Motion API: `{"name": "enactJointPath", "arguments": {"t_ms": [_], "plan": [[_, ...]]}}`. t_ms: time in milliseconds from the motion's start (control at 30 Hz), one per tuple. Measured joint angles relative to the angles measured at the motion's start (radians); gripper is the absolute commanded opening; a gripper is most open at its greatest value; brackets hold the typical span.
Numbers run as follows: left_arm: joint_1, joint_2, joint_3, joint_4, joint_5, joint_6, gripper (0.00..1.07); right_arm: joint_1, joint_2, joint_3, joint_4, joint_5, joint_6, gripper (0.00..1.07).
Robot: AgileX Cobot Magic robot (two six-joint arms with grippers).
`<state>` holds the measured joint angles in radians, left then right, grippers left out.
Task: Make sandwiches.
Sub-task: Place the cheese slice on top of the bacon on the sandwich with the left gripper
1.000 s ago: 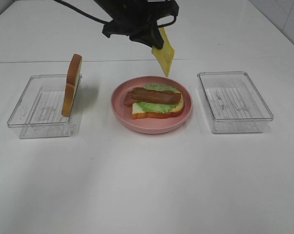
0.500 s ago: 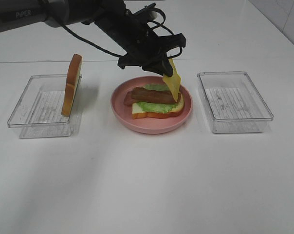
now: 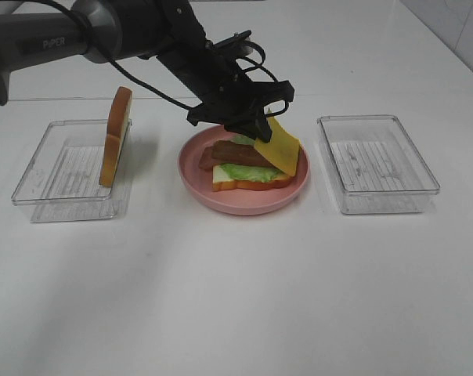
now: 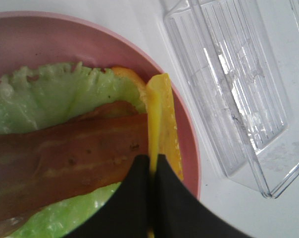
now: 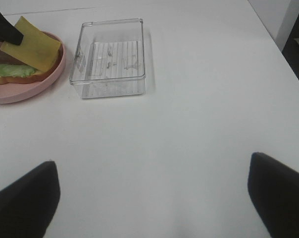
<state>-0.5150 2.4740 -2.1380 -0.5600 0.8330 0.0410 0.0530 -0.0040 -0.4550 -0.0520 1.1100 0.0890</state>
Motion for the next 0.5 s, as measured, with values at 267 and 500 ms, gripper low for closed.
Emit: {"name": "enactJointPath", "arguments": {"t_ms": [267,500], "plan": [[0.000,0.000,0.000,0.105,0.001,-0.041,0.00,0.000,0.000,0.000,0.000,0.000,0.000,0.96],[0.000,0.000,0.000,0.141,0.003,-0.049,0.05,0.000,0.000,0.000,0.000,0.000,0.000,0.96]]}}
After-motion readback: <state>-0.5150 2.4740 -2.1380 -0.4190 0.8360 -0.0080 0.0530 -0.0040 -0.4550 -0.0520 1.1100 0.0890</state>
